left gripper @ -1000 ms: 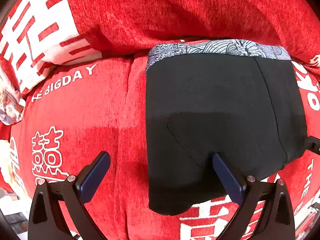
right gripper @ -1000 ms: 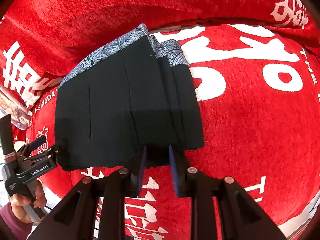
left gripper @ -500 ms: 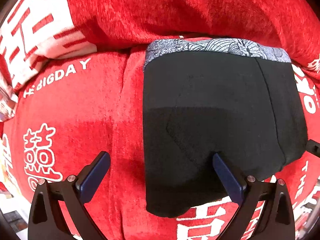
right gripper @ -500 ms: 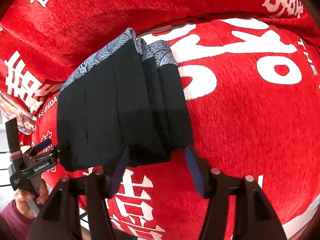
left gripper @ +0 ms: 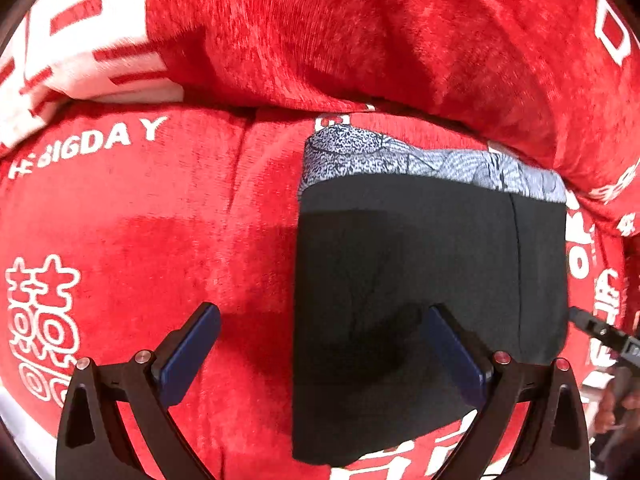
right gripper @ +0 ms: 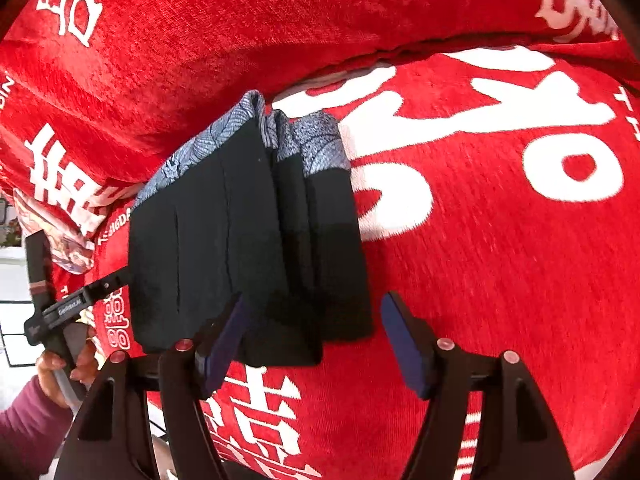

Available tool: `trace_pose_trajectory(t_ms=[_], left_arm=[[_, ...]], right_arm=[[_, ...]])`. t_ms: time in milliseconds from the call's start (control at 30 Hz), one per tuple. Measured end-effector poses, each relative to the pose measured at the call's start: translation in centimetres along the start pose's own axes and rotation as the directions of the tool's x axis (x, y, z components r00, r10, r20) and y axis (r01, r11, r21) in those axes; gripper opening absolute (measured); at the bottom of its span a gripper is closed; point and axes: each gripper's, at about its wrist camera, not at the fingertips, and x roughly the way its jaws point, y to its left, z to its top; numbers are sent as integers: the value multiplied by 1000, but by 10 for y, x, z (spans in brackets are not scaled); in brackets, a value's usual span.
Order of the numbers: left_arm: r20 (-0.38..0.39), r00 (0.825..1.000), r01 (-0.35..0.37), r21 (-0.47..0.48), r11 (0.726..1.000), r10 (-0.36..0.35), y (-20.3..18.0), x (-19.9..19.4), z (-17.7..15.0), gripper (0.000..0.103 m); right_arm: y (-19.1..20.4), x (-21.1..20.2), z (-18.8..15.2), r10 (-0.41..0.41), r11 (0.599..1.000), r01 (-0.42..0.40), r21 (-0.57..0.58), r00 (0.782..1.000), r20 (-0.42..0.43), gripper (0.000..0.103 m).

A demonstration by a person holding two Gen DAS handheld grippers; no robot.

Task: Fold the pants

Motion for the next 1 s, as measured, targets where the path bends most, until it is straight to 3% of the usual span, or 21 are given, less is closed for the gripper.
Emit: trace_pose_trajectory(t_ms=[100,200,300,600,800,900,967,1000], left_arm=[[-20,997,77,-8,997,-77,5,5,9,102],[-60,984,166,-20,986,-166,11,14,16,102],[-100,972,212,-16,977,-212,11,24,17,102],[-127,951,285,7,959,-281,-7,56,25,102],[-143,947,292,4,956,-289,-23,74,29,103],[-120,952,285,1,959,-282,-28,67,27,96],[-92,956,283,28,959,-280,-33,55,23,81],[-78,958,281,40,959,-277,-36,48,22,78]], right_arm=[[-3,7,10,32,999,-33,-23,999,-35,74],[-9,15,18,57,998,-59,-29,996,-70,75],[-15,23,26,115,993,-117,-13,989,-94,75],[-21,53,46,258,964,-266,-19,949,-180,78],[-26,70,55,326,945,-322,49,930,-170,78],[-24,68,55,301,953,-295,64,940,-160,72],[-25,63,53,297,955,-289,68,942,-154,60],[-23,60,52,303,953,-295,72,942,-147,53]])
